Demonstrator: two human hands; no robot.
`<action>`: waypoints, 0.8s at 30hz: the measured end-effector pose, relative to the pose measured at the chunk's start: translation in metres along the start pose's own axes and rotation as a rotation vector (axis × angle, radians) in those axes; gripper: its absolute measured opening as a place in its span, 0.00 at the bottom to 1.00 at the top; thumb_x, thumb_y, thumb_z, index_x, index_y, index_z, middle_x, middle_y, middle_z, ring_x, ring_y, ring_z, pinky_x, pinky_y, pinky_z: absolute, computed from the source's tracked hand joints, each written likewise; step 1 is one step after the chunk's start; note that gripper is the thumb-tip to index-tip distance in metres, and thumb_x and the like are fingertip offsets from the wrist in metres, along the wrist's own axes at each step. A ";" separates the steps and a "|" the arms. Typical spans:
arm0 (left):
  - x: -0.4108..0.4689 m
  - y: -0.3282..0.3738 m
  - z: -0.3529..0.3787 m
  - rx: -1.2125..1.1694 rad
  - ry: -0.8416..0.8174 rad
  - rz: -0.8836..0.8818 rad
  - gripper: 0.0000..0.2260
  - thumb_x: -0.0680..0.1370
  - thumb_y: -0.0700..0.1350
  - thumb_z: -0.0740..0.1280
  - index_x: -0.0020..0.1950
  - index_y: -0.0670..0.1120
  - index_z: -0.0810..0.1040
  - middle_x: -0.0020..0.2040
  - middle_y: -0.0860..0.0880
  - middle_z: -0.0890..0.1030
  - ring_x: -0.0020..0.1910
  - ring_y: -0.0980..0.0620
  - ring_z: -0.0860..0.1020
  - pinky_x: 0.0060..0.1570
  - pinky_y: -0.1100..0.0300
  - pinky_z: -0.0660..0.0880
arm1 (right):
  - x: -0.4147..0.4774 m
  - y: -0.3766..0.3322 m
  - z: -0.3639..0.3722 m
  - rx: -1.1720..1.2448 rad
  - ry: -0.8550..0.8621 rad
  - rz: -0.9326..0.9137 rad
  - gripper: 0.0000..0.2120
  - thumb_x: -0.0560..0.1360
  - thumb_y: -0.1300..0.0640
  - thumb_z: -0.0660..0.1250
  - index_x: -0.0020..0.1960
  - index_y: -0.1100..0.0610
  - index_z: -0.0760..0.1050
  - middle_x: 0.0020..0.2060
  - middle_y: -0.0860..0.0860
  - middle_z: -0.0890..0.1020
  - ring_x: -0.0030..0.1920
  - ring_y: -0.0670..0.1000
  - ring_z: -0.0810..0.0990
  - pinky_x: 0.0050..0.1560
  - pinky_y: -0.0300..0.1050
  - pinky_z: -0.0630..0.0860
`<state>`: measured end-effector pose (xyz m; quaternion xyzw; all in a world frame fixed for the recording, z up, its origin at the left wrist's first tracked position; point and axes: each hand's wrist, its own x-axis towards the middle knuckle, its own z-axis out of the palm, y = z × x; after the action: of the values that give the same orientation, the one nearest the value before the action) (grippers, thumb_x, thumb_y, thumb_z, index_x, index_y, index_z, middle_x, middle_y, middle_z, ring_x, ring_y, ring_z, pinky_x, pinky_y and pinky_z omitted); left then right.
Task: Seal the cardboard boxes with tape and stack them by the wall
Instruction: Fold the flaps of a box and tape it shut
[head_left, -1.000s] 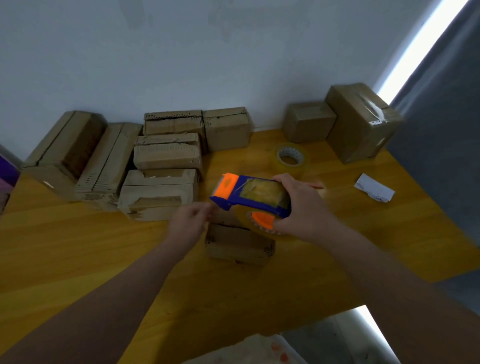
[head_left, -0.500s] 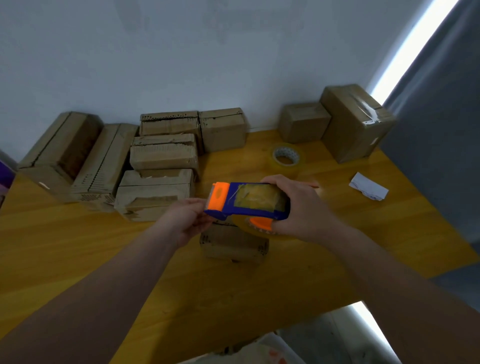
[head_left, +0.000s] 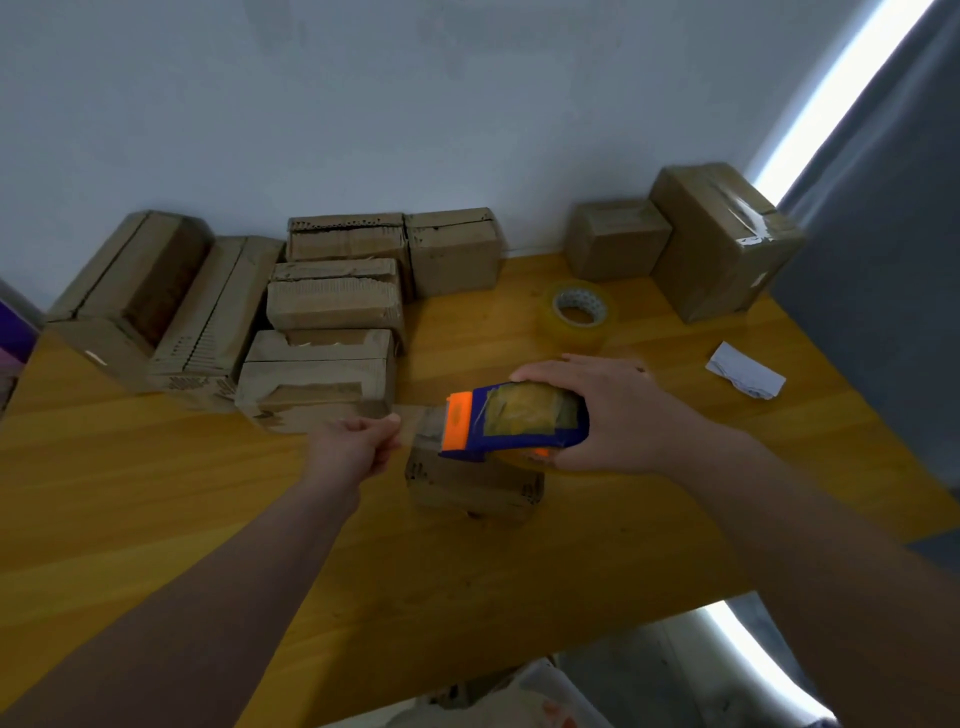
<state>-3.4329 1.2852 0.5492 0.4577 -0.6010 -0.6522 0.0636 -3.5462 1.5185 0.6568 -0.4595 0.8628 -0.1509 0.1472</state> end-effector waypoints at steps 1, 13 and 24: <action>0.001 -0.002 0.003 0.012 0.025 0.008 0.08 0.75 0.42 0.71 0.38 0.41 0.78 0.34 0.46 0.79 0.32 0.52 0.74 0.34 0.60 0.72 | 0.001 -0.001 0.000 -0.009 -0.009 0.006 0.35 0.70 0.46 0.75 0.72 0.41 0.63 0.63 0.42 0.72 0.59 0.41 0.67 0.48 0.15 0.48; 0.002 -0.021 0.018 0.520 0.033 0.269 0.12 0.79 0.50 0.66 0.39 0.45 0.79 0.39 0.44 0.81 0.40 0.44 0.79 0.43 0.43 0.79 | 0.009 -0.002 0.003 0.026 -0.014 0.067 0.35 0.69 0.47 0.75 0.72 0.41 0.65 0.65 0.46 0.73 0.67 0.49 0.67 0.46 0.13 0.45; -0.020 -0.014 0.022 0.179 -0.292 0.067 0.27 0.77 0.34 0.59 0.76 0.48 0.63 0.69 0.48 0.68 0.67 0.48 0.68 0.66 0.48 0.69 | 0.010 -0.002 0.003 0.038 0.004 0.092 0.34 0.69 0.47 0.75 0.71 0.40 0.65 0.63 0.46 0.74 0.65 0.49 0.68 0.43 0.24 0.55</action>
<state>-3.4299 1.3178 0.5450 0.3418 -0.6744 -0.6530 -0.0438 -3.5491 1.5090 0.6536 -0.4163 0.8801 -0.1615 0.1612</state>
